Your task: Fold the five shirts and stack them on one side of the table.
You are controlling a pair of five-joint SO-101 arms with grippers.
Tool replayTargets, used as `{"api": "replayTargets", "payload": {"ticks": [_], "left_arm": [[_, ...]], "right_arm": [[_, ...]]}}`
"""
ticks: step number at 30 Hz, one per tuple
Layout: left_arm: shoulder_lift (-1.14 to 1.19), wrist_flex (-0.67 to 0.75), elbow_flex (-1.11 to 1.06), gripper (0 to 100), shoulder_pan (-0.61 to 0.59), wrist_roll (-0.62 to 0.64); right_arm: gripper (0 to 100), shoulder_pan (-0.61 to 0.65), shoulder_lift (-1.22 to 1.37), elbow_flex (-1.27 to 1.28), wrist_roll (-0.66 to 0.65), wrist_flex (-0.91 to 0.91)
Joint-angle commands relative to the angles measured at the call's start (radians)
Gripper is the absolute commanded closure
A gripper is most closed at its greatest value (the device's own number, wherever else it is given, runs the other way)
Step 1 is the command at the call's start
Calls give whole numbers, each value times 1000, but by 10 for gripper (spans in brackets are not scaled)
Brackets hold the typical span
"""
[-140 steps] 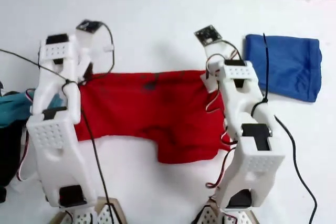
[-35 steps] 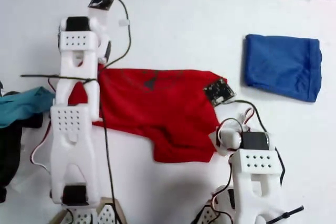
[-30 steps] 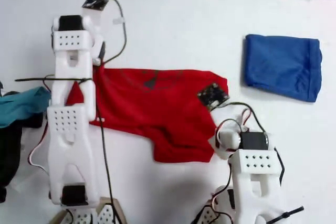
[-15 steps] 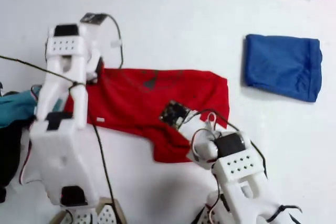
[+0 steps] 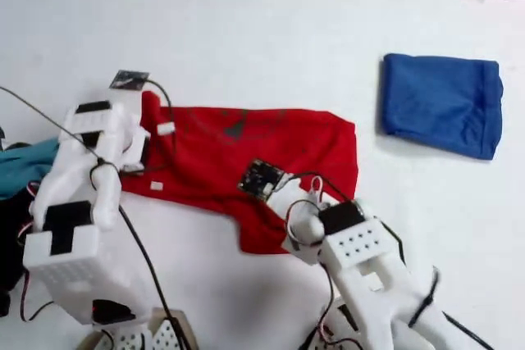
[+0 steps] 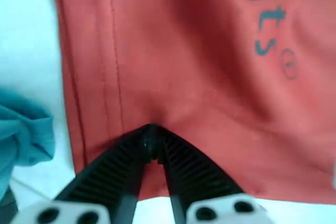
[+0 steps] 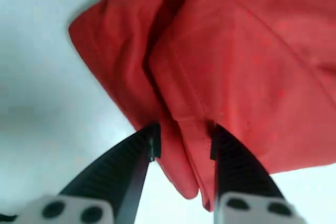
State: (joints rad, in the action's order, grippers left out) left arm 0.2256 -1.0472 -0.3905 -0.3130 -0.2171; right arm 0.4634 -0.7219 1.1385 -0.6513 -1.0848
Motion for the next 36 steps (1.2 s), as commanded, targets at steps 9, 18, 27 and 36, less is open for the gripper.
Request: {"api": "replayTargets", "payload": {"ticks": [9, 18, 27, 36], "left_arm": [[-37, 98, -64, 975, -35, -6], [-35, 98, -68, 975, -35, -6], [-35, 98, -67, 975, -35, -6], [-35, 98, -68, 975, -35, -6]], "right_arm": [[910, 2, 136, -15, 9, 142], [981, 2, 137, -166, 9, 44], [824, 74, 147, -163, 129, 24], [820, 147, 203, -161, 135, 44]]}}
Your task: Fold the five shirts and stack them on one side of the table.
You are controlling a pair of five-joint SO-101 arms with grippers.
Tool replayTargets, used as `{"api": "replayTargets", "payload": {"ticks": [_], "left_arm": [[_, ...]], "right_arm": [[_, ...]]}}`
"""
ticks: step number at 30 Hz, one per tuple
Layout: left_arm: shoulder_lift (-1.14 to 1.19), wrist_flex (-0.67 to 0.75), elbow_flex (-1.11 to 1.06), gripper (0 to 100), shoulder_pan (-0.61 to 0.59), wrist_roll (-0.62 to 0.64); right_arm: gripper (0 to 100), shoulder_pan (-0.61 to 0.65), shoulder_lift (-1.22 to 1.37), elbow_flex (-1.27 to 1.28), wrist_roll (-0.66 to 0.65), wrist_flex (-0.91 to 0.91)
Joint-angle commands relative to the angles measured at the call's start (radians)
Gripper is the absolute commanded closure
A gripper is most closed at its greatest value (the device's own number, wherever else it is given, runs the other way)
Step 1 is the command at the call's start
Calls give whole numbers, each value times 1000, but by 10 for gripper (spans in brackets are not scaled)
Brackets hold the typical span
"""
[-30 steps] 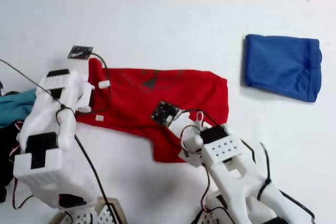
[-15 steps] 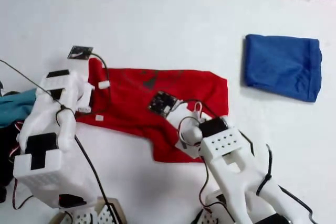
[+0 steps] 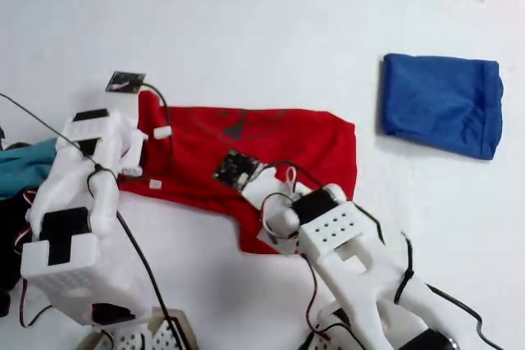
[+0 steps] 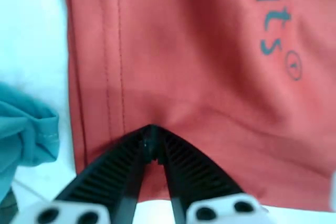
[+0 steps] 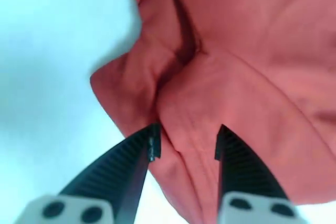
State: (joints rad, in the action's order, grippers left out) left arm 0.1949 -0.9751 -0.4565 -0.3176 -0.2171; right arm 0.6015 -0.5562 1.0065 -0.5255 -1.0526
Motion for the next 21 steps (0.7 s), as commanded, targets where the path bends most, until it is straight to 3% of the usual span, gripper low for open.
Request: {"api": "replayTargets", "payload": {"ticks": [1, 10, 17, 21], "left_arm": [[-5, 26, -2, 975, -31, -6], [-5, 26, -4, 975, -31, -6], [-5, 26, -4, 975, -31, -6], [-5, 26, -4, 975, -29, -6]], "right_arm": [[820, 8, 64, -31, 9, 15], [826, -81, 222, -52, 9, 145], [959, -85, 147, -57, 9, 145], [957, -88, 133, -57, 9, 145]]}}
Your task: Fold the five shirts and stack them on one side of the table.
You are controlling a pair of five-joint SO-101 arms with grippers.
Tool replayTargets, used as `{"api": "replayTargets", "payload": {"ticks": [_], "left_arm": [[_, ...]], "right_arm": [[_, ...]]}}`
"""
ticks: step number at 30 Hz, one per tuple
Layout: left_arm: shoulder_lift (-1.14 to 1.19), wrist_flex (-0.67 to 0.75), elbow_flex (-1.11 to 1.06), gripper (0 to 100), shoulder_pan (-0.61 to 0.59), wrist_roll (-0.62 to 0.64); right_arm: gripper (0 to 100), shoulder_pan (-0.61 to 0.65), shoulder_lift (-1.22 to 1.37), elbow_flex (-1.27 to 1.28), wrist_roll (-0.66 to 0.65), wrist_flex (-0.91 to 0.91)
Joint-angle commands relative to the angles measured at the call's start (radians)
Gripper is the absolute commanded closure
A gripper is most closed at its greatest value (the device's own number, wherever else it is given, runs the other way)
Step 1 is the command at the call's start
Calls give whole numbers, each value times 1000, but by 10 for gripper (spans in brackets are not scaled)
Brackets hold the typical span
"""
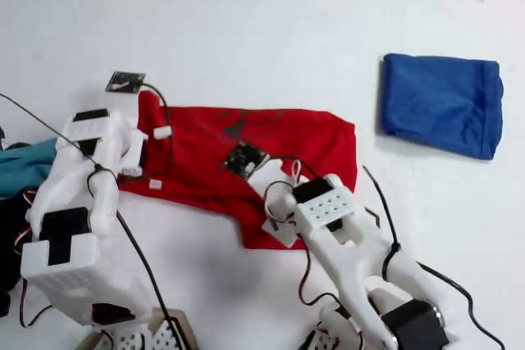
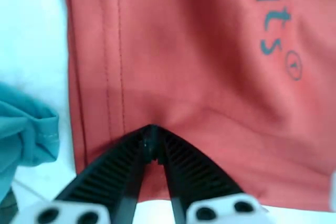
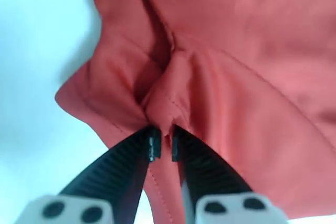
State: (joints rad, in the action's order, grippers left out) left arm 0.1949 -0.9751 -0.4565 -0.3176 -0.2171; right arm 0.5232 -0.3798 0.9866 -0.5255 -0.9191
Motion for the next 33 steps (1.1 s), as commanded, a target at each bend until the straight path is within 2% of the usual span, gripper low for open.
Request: {"api": "replayTargets", "payload": {"ticks": [1, 7, 13, 28, 31, 33], "left_arm": [[-5, 26, -4, 975, -29, -6], [-5, 26, -4, 975, -29, -6], [-5, 26, -4, 975, -29, -6], [-5, 26, -4, 975, -28, -6], [-5, 26, -4, 975, -28, -6], [-5, 26, -4, 975, -28, -6]], "right_arm": [[947, -10, -44, -37, 9, 12], [885, -2, -53, -51, 11, 10], [882, -4, -42, -144, 106, -19], [883, -4, 197, -158, 109, 42], [901, -4, 197, -158, 107, 47], [974, -4, 197, -172, 107, 44]]}}
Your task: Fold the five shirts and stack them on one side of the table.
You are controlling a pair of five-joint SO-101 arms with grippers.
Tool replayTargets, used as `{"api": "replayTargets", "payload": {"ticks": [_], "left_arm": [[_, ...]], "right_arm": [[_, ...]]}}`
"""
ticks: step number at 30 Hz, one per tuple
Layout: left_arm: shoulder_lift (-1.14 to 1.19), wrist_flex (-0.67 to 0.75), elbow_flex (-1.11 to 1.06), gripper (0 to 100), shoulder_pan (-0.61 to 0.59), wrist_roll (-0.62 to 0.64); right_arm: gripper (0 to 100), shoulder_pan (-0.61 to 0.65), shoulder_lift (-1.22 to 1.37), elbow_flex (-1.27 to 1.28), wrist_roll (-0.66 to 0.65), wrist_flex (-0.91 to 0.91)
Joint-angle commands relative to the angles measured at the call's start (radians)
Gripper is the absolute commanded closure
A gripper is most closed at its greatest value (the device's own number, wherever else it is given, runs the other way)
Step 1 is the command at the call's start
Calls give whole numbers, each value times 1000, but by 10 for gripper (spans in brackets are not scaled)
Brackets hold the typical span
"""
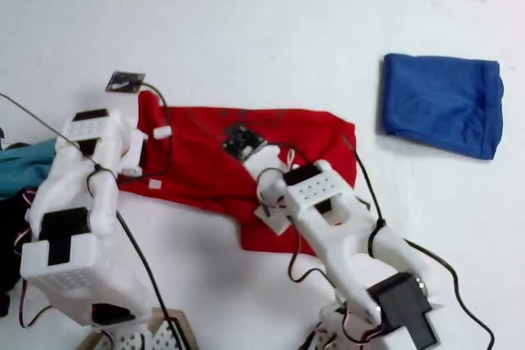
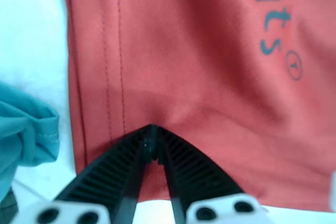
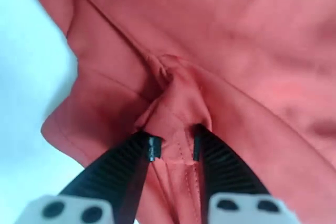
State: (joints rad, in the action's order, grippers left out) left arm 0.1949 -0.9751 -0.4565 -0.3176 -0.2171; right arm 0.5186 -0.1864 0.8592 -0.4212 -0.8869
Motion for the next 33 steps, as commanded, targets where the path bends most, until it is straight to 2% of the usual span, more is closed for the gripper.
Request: {"api": "replayTargets", "payload": {"ticks": [1, 11, 15, 19, 27, 33], "left_arm": [[-5, 26, -4, 975, -28, -6], [-5, 26, -4, 975, -28, -6], [-5, 26, -4, 975, -28, -6], [-5, 28, -2, 975, -28, -6], [-5, 28, -2, 975, -28, -6], [-5, 28, -4, 975, -28, -6]], "right_arm": [[988, -2, 4, -55, 3, 8], [980, 1, -196, -78, 2, -96], [980, -4, -302, -78, -77, -177], [980, 4, -380, -78, -97, -271], [980, 116, -493, -86, -141, -394], [980, 124, -498, -149, -210, -501]]}}
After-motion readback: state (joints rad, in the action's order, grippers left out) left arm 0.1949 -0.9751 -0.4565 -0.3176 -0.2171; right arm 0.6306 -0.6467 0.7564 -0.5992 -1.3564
